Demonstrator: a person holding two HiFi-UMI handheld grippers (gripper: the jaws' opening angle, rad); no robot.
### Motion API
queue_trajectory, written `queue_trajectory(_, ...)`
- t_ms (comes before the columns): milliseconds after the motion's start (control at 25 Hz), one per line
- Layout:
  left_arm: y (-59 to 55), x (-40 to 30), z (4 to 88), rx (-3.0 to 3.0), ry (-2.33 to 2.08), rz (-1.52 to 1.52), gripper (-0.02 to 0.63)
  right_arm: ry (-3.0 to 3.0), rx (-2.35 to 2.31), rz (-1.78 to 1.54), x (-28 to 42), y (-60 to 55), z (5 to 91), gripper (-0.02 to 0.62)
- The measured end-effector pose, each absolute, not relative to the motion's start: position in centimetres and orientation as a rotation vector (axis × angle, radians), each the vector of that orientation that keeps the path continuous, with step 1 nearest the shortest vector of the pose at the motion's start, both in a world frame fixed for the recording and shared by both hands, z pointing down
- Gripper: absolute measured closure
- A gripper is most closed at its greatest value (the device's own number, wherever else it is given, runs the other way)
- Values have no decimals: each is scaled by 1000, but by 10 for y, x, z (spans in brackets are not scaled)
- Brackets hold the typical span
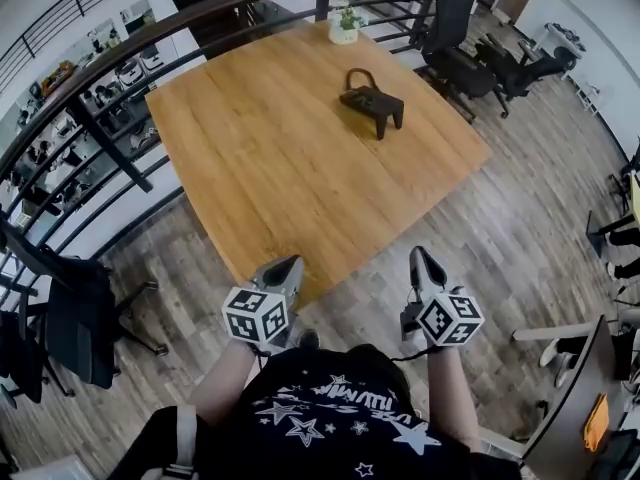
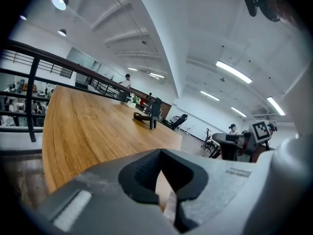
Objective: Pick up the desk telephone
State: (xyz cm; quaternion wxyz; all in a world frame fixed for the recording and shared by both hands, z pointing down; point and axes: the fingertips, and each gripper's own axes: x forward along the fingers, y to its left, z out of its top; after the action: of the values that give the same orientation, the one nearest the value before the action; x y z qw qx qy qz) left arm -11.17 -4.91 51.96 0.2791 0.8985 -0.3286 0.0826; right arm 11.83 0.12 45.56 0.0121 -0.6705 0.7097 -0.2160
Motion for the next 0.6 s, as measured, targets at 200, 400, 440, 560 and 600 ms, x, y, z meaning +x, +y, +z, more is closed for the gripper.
queue_trajectory(200,-64,-105,519,2382,-868,205,604,2200,-2115,-707,134,-5,452,592)
queue_trajectory(400,-80,-97,518,2359,-890,199,604,2209,-2095,-747,149,-29,453,592)
queue_trajectory(440,-85,-96,517,2357,-903,197,604,2218,-2083,-752,150,-38,453,594)
queue_trajectory(560,-102,-96,515,2345,-958,188,604,2267,-2028,-766,152,-69,457,592)
queue_trajectory(600,-108,-95,515,2337,-978,185,604,2285,-2009,-775,153,-79,459,592)
